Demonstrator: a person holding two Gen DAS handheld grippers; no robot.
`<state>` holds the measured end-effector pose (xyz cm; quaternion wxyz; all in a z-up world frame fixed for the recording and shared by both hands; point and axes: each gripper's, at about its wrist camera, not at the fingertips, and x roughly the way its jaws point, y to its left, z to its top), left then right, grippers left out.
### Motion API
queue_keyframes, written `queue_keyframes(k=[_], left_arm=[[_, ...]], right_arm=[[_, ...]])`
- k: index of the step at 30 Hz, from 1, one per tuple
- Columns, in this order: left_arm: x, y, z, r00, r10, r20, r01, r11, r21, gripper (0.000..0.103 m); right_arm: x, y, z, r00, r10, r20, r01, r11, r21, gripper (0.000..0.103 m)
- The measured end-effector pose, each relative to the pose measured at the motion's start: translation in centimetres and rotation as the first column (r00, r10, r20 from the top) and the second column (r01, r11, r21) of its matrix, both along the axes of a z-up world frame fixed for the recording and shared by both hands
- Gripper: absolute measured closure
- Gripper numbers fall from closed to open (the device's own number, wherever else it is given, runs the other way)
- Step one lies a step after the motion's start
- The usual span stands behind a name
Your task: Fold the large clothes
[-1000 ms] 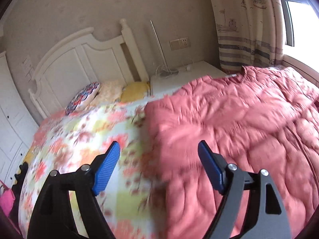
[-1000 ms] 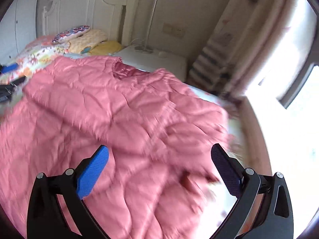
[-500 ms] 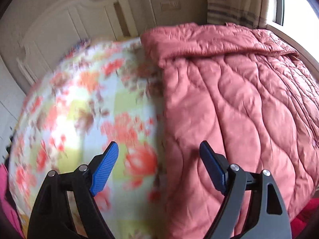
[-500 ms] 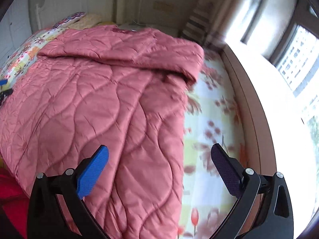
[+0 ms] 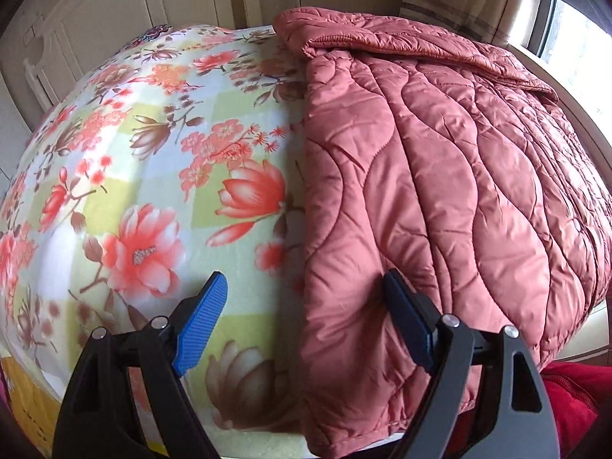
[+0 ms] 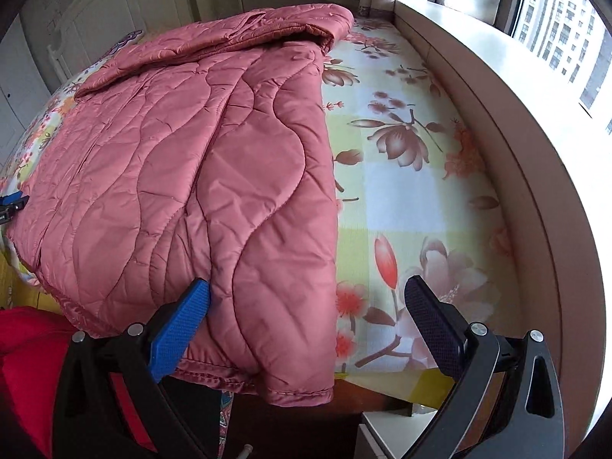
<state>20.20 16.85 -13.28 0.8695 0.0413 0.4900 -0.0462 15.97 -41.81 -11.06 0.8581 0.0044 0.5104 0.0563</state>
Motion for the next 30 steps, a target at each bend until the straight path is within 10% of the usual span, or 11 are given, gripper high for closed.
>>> queue_keyframes(k=[7,12,18,26,30], left_arm=[[-1.0,-0.2,0.1,1.000,0.005,-0.007,-0.006,0.999,-0.049,0.022],[-1.9,-2.2,0.2,0.999,-0.015,0.051,0.011,0.997,0.074,0.021],[-1.6,-1.4,-0.2,0.999,0.050,-0.011,-0.051,0.997,-0.061,0.024],[-2.6,-1.2,-0.3,0.999,0.027,-0.029,-0.028,0.999,-0.041,0.025],[-3.1,-2.1,0.1,1.000,-0.018,-0.016,0.017,0.999,-0.048,0.057]], right_arm=[[-0.5,0.6,-0.3,1.000,0.014,0.013,-0.014,0.998,0.061,0.011],[-1.0,0.6,-0.3,1.000,0.028,-0.001,-0.028,0.998,0.053,0.011],[-1.4,1.1,-0.2,0.999,0.034,0.025,-0.036,0.997,0.070,0.011],[-2.2,0.5,-0.2,0.998,0.037,0.059,-0.042,0.994,0.098,0.015],[-2.6,1.5,0.0,0.991,0.088,0.100,-0.101,0.986,0.136,0.035]])
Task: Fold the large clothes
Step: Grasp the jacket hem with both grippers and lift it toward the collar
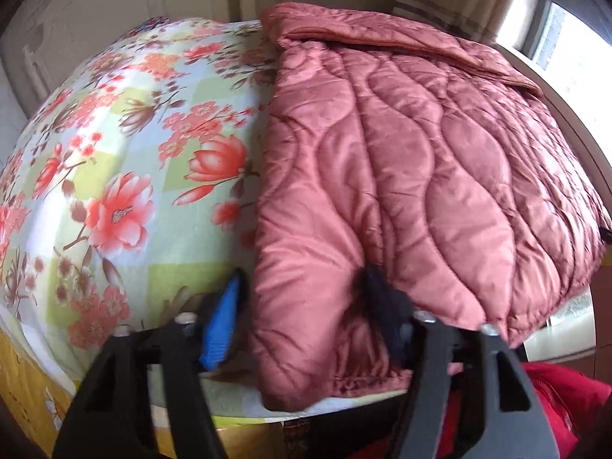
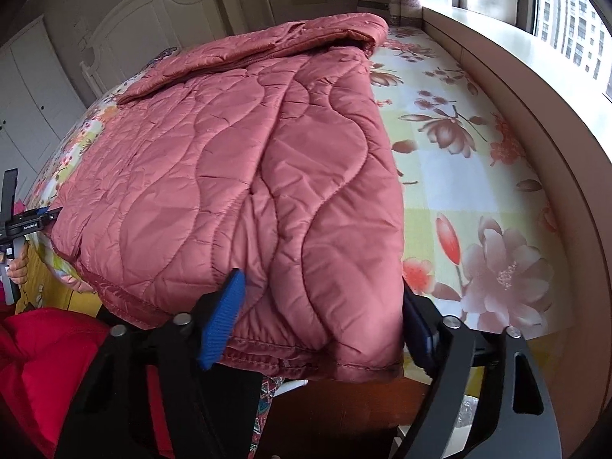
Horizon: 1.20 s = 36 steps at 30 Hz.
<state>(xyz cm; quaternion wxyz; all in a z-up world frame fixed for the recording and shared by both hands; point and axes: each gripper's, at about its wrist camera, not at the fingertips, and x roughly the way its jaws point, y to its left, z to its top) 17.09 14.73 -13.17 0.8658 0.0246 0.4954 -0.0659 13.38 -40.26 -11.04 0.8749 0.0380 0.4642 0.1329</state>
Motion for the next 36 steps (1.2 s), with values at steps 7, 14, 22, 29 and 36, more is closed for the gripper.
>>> queue_keyframes(k=[7,14,22,29,36], left_arm=[[-0.4,-1.1,0.2,1.000,-0.030,0.005,0.030,0.999,-0.016,0.089],[-0.8,-1.8,0.6,1.000,-0.007,0.012,0.007,1.000,0.026,0.095],[-2.6,-0.3,1.7,0.999,0.032,0.010,-0.031,0.996,-0.079,0.096],[-5.9,0.2,4.5,0.996,0.032,0.089,-0.018,0.989,-0.145,0.096],[-9.0,0.4,6.4,0.989,0.032,0.146,-0.003,0.981,-0.195,0.097]], right_arm=[[-0.7,-0.6,-0.1,1.000,-0.021,0.022,0.018,0.993,0.115,0.066],[-1.0,-0.6,0.0,0.998,-0.057,0.024,0.053,0.991,0.125,0.081],[-2.4,-0.9,1.3,0.997,-0.058,0.048,0.051,0.990,0.133,0.081],[-5.0,-1.5,3.3,0.990,-0.071,0.123,0.047,0.980,0.192,0.082],[-8.2,-1.5,5.9,0.974,-0.077,0.213,0.025,0.971,0.237,0.082]])
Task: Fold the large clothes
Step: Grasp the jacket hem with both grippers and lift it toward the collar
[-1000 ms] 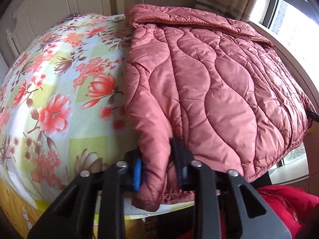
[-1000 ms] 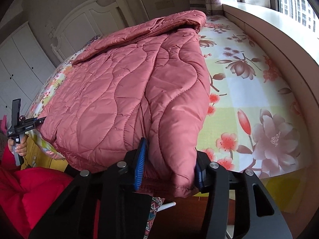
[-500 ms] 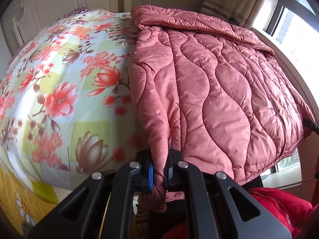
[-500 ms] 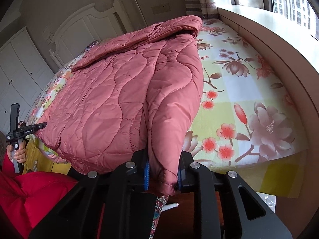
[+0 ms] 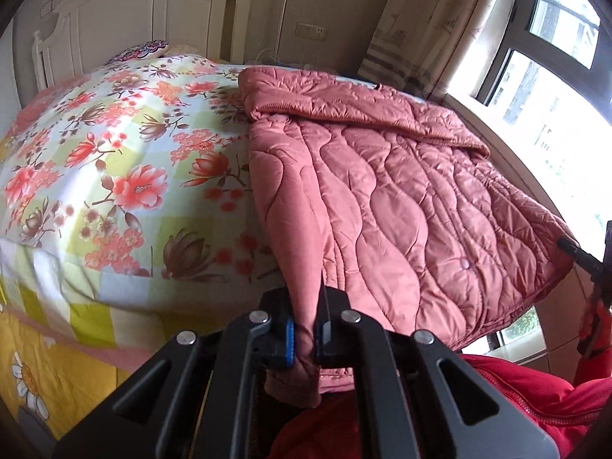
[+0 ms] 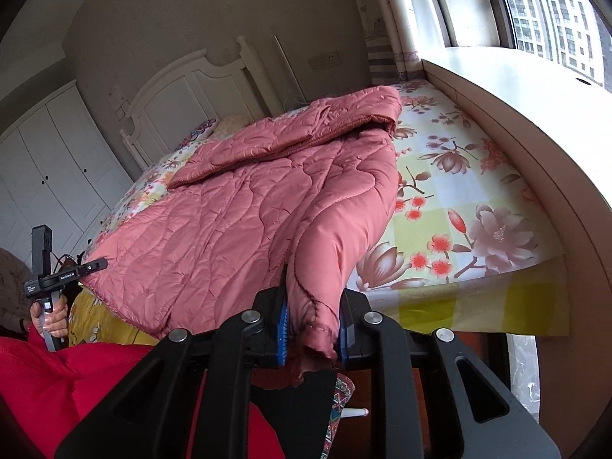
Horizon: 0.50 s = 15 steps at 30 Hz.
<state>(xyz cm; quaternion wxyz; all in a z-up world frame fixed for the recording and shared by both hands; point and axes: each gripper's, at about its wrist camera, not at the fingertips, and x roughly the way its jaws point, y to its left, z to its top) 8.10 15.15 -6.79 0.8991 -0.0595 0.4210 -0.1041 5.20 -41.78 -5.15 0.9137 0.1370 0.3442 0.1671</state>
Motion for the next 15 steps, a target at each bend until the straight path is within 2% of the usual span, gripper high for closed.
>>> queue_keyframes(k=[7,11,15], left_arm=[[-2.7,0.8,4.3,0.992,-0.005,0.127,0.013,0.998,-0.061,0.097],[-1.9,0.4,7.3,0.982,0.000,0.191,0.005,1.000,-0.028,0.097],[0.4,0.3,10.5,0.971,0.010,0.237,-0.007,1.000,-0.017,0.096]], right_arm=[[-2.5,-0.5,3.0,0.995,0.009,0.101,-0.016,0.997,0.077,0.083],[-1.8,-0.6,6.3,0.984,0.024,0.174,-0.038,0.997,0.074,0.083],[0.9,-1.2,10.8,0.967,0.021,0.255,-0.038,0.997,0.064,0.086]])
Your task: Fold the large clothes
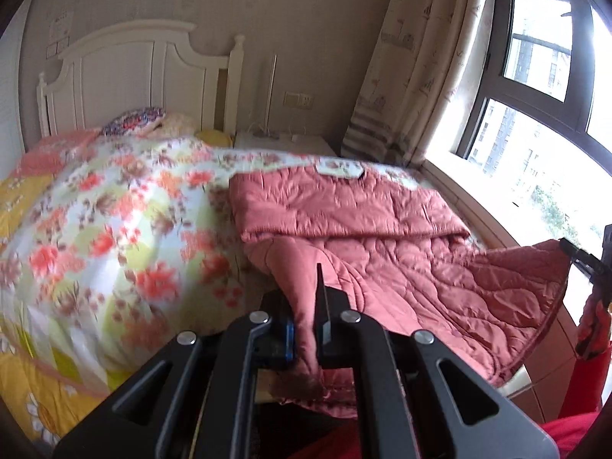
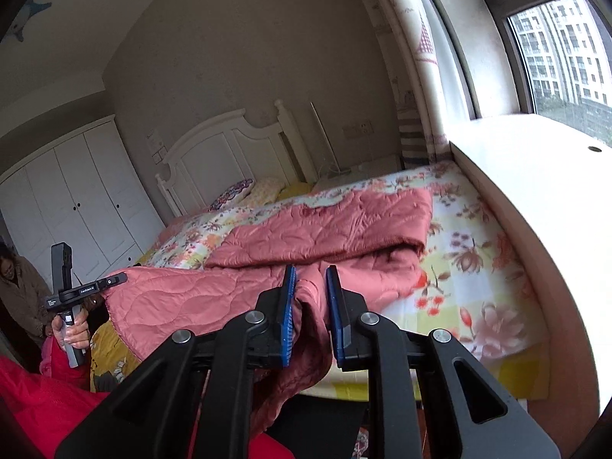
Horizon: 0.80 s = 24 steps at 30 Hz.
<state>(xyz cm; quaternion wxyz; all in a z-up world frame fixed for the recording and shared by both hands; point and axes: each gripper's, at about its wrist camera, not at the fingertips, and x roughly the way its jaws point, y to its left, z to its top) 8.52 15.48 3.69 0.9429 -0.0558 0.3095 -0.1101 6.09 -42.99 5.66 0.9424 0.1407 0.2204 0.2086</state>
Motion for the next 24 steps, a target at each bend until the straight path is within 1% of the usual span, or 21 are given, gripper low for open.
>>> queue_keyframes(k=[2,4,5,6,7,9,10,11,12,13,15,16,17,18,19,20,23,24], left_arm=[[1.9,-0.1,1.7,1.000,0.012,0.015,-0.012,1.000,0.000,0.097],[4.5,-0.1,3.2,1.000,0.020,0.023,-0.020,1.000,-0.015,0.097],[5.2,-0.2,3.6,0.999,0.021,0.023,-0.021,1.000,-0.016,0.097],[6.9,-0.3,4.1,0.999,0.031,0.017,-0.030,0.999,-0.021,0.096],[7.6,-0.5,4.3,0.999,0.037,0.011,-0.037,0.999,-0.024,0.097],[9.4,-0.9,4.7,0.999,0.032,0.007,-0.031,0.999,-0.019,0.096],[9.8,-1.2,4.8,0.999,0.035,0.003,-0.035,0.999,-0.014,0.096],[10.0,-1.4,4.8,0.999,0.032,-0.002,-0.032,0.999,-0.011,0.096],[10.1,-1.8,4.8,1.000,0.022,-0.007,-0.022,1.000,-0.006,0.096],[10.1,-2.1,4.7,1.000,0.010,-0.007,-0.010,1.000,-0.001,0.096],[9.7,-2.7,4.5,1.000,0.000,-0.001,0.000,1.000,0.018,0.096],[9.5,-3.0,4.3,1.000,-0.004,0.001,0.004,0.999,0.032,0.096],[9.2,-3.0,4.1,1.000,-0.007,0.000,0.007,0.999,0.039,0.096],[9.0,-3.0,4.0,1.000,-0.011,-0.001,0.011,0.999,0.045,0.096],[8.7,-3.1,3.9,1.000,-0.012,-0.002,0.012,0.999,0.050,0.096],[8.5,-3.0,3.8,1.000,-0.011,-0.001,0.011,0.998,0.057,0.096],[7.9,-2.8,3.3,1.000,0.002,-0.005,-0.002,0.997,0.078,0.096],[7.7,-2.8,3.1,1.000,0.003,-0.007,-0.002,0.996,0.084,0.096]], right_arm=[[2.2,-0.6,2.1,1.000,0.004,0.026,-0.004,1.000,0.020,0.088],[5.5,-0.8,4.0,1.000,-0.003,0.030,0.003,1.000,0.002,0.088],[7.1,-0.7,4.5,1.000,-0.009,0.018,0.009,1.000,-0.015,0.088],[8.3,-0.8,4.7,1.000,-0.011,-0.001,0.011,1.000,-0.024,0.088],[9.3,-0.9,4.8,1.000,-0.021,-0.022,0.020,0.999,-0.033,0.088],[9.9,-0.6,4.2,0.997,-0.048,-0.053,0.041,0.992,-0.119,0.087],[9.7,-0.5,3.2,0.995,-0.065,-0.076,0.052,0.986,-0.160,0.087],[9.0,-0.5,1.6,0.990,-0.066,-0.123,0.043,0.983,-0.180,0.087],[8.3,-0.5,0.2,0.986,-0.033,-0.165,0.004,0.985,-0.174,0.087],[7.1,-0.6,-2.0,0.976,0.008,-0.217,-0.042,0.988,-0.151,0.087],[4.6,-0.5,-6.5,0.947,0.046,-0.317,-0.080,0.992,-0.094,0.087],[3.3,-0.4,-9.2,0.922,0.081,-0.379,-0.106,0.993,-0.047,0.087],[2.3,-0.4,-11.1,0.902,0.099,-0.421,-0.113,0.994,-0.007,0.087],[1.1,-0.6,-13.7,0.872,0.129,-0.472,-0.116,0.992,0.056,0.087],[0.0,-0.8,-15.8,0.849,0.161,-0.503,-0.117,0.986,0.118,0.087],[-0.9,-1.1,-18.0,0.828,0.173,-0.534,-0.101,0.982,0.161,0.087],[-2.3,-1.2,-21.2,0.801,0.179,-0.571,-0.074,0.976,0.203,0.087],[-2.3,-1.3,-21.6,0.795,0.193,-0.575,-0.075,0.972,0.222,0.087]])
